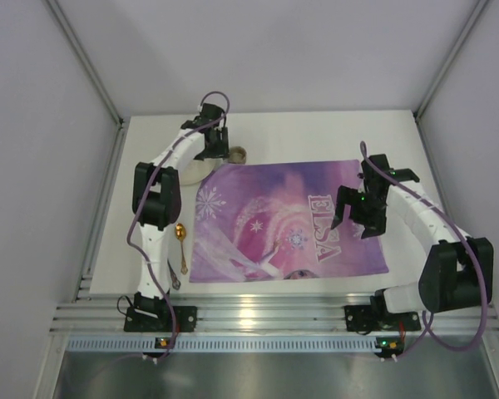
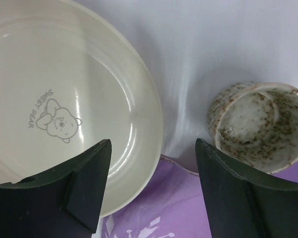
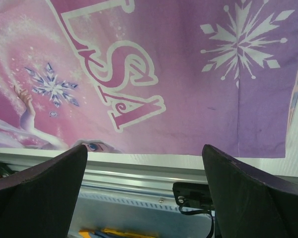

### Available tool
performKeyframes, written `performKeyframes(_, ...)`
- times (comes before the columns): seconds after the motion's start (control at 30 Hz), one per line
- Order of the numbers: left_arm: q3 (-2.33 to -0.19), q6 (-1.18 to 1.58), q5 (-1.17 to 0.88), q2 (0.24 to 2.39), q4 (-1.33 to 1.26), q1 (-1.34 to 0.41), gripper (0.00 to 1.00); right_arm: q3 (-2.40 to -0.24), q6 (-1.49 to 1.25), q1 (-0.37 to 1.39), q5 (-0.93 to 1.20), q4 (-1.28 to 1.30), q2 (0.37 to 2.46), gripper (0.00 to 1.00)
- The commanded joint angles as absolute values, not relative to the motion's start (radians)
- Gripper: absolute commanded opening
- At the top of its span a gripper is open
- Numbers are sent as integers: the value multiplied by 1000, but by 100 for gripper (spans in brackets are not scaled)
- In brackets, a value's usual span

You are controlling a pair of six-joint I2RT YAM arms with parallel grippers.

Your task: Set the dinner table for one person

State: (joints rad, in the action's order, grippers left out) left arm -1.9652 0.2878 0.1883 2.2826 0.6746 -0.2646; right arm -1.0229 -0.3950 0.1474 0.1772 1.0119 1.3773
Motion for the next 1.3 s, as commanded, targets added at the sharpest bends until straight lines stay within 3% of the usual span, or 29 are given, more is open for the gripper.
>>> performKeyframes(0.0,-1962,268,261,2286,684,-256,73,-1060,-371,132,164,996,1382,100)
performKeyframes(0.37,-2019,242,310,2379,703,-245,65,-1075,-348,129,164,999,1420,100)
performKeyframes(0.53,-2048,253,314,2398,704,-213,53,-1088,-348,129,161,1003,1436,100)
performKeyframes(0.63,-2056,249,319,2392,701,-184,39,-1092,-347,129,163,1003,1445,100)
performKeyframes(0.73,-2054,242,322,2388,701,-144,17,-1094,-348,127,164,1003,1453,100)
performKeyframes(0.77,-2056,241,322,2388,701,-134,0,-1095,-348,129,163,1002,1454,100)
performKeyframes(1.27,-2065,226,376,2180,710,-164,0,-1121,-341,127,202,1000,1457,100)
